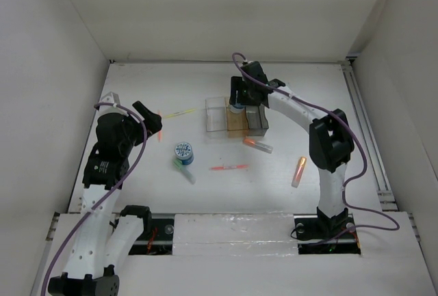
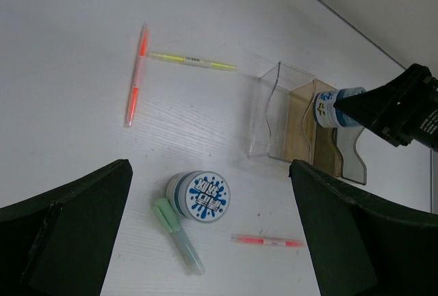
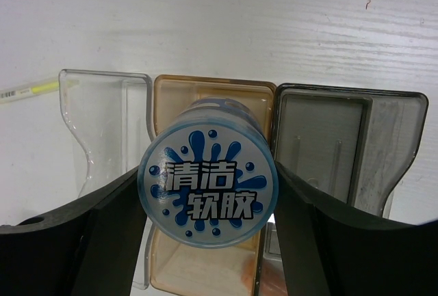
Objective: Sort the stationery into containers
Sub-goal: Place the stationery in the storage box.
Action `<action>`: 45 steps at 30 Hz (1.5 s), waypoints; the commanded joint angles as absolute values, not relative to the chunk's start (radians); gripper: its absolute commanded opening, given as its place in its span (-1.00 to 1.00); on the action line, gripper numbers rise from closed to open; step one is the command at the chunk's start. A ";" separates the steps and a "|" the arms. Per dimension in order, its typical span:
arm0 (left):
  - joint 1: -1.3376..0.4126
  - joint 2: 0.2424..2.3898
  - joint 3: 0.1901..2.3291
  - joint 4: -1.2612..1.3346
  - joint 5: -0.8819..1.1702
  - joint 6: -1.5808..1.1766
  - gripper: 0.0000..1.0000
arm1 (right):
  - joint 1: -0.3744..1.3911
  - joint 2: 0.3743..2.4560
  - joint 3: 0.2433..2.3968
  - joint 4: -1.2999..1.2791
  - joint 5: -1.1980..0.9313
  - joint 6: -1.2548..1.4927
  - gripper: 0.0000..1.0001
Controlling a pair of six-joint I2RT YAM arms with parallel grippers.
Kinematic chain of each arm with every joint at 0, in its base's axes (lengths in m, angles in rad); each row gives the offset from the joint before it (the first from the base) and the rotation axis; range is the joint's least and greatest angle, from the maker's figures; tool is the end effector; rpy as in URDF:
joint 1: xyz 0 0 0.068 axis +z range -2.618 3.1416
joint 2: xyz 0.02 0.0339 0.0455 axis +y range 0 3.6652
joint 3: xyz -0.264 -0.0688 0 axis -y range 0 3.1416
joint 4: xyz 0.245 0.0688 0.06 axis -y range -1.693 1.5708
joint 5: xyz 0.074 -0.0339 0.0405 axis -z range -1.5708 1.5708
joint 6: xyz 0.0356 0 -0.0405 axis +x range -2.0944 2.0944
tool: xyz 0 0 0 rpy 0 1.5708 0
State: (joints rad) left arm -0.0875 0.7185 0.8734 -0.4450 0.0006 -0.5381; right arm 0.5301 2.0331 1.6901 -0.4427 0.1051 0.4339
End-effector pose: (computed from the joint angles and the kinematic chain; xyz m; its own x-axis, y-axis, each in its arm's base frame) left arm 0.1585 -0.0139 0.3530 -0.2898 -0.4891 -0.8227 -0.0705 0.8682 -0.4912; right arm 0.4039 0.2324 0.2465 -0.7382 0.0520 -0.6726 -0.1416 0.9629 0.2299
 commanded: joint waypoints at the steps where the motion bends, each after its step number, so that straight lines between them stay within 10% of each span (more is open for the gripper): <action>1: -0.081 0.716 0.879 -0.408 0.014 -0.523 1.00 | 0.522 1.991 1.732 -0.408 0.137 0.420 -1.00; 17: -0.081 0.707 0.879 -0.408 0.023 -0.523 1.00 | 0.531 2.057 1.789 -0.426 0.193 0.420 -0.83; 25: -0.081 0.707 0.879 -0.408 0.023 -0.514 1.00 | 0.540 2.057 1.789 -0.416 0.170 0.420 0.24; 29: -0.081 0.707 0.879 -0.399 0.034 -0.514 1.00 | 0.549 2.030 1.789 -0.416 0.170 0.420 0.42; 32: -0.081 0.707 0.879 -0.390 0.046 -0.514 1.00 | 0.558 2.000 1.789 -0.403 0.144 0.411 1.00; 45: -0.081 0.805 0.879 -0.405 0.066 -0.505 1.00 | 0.577 1.835 1.704 -0.434 0.206 0.393 1.00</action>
